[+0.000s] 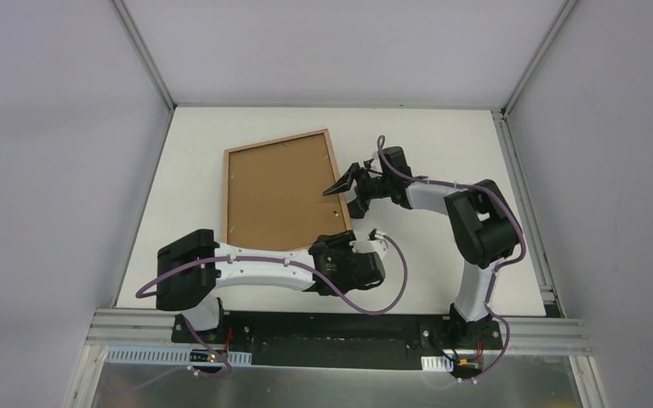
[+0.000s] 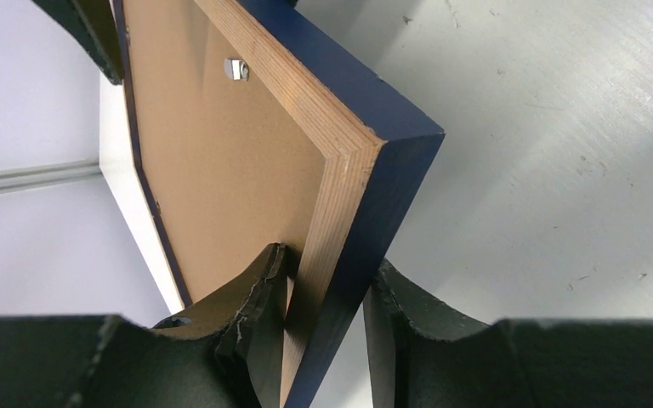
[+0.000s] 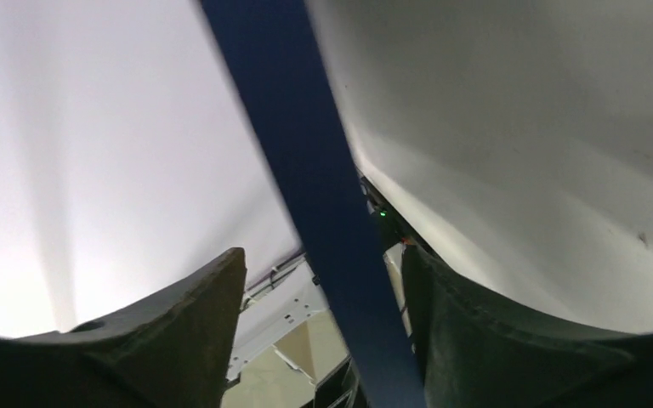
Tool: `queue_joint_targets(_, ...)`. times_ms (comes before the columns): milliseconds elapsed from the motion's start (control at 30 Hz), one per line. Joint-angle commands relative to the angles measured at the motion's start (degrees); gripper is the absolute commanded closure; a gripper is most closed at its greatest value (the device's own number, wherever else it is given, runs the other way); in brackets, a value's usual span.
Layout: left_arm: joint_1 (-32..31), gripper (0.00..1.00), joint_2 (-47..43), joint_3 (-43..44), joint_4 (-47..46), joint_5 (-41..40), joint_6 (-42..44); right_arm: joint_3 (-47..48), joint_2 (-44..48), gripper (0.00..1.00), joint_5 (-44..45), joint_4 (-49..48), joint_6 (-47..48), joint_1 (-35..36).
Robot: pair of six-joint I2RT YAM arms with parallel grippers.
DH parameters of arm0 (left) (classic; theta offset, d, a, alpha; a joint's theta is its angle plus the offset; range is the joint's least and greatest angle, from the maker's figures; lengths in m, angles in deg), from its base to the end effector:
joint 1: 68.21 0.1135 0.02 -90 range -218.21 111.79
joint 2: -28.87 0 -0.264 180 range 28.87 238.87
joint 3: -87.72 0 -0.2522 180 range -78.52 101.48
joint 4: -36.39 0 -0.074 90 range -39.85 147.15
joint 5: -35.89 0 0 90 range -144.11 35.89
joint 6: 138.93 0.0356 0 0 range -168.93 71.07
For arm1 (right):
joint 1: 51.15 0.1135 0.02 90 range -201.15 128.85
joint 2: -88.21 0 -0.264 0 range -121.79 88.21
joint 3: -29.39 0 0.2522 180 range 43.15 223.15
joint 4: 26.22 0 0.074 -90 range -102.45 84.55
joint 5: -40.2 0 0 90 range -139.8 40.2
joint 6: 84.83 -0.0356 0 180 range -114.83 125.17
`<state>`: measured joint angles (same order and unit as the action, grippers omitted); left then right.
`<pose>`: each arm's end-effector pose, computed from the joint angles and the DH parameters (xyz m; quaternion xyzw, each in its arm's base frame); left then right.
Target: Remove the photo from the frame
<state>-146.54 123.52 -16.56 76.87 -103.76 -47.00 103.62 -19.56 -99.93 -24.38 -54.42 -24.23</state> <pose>0.0932 -0.3171 0.2113 0.4796 0.7407 0.1702 0.4386 0.3351 0.2008 0.1695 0.0398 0.8270 0.5589 0.0447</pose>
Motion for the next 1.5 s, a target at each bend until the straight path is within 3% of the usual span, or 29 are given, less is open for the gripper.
queue_joint_targets(0,0.1,0.87,-3.2,2.6,-1.7,1.9,-5.3,0.4,-2.2,0.38,-5.0,-15.3,-8.2,-0.1)
queue_joint_targets(167,0.1,0.76,-4.2,2.5,-1.8,3.5,-6.5,-0.3,-2.8,0.78,-5.9,-22.0,-11.4,-0.2)
queue_joint_targets(267,0.1,0.54,-5.9,2.3,-1.7,6.4,-7.7,-0.2,-2.7,1.00,-5.7,-22.0,-11.2,-0.2)
queue_joint_targets(367,0.2,0.30,-9.8,2.8,-0.3,13.0,-10.4,0.7,-2.3,1.00,-5.3,-19.1,-9.6,-0.4)
queue_joint_targets(433,0.1,0.23,-13.1,3.7,1.7,15.7,-12.8,2.5,-1.7,1.00,-4.5,-12.0,-4.2,-0.5)
queue_joint_targets(700,2.9,0.20,-23.2,10.7,12.8,27.3,-21.5,11.9,2.4,1.00,2.2,20.0,17.8,-0.5)
queue_joint_targets(900,13.3,0.21,-29.9,14.6,16.0,36.2,-35.5,18.8,5.4,1.00,10.2,36.9,29.3,-0.4)
queue_joint_targets(1033,19.6,0.22,-33.0,16.9,18.2,34.9,-43.3,23.4,7.4,1.00,17.6,45.4,36.7,-0.5)
queue_joint_targets(1133,23.8,0.23,-33.2,20.4,24.5,29.0,-48.5,27.2,8.5,1.00,23.6,50.9,42.0,-0.4)
queue_joint_targets(1300,28.8,0.23,-30.5,29.1,36.9,21.8,-47.8,33.8,10.6,1.00,32.8,58.4,47.9,-0.3)
queue_joint_targets(1467,29.6,0.24,-30.2,37.4,47.5,12.9,-46.3,41.8,11.3,1.00,43.8,64.7,52.5,3.1)
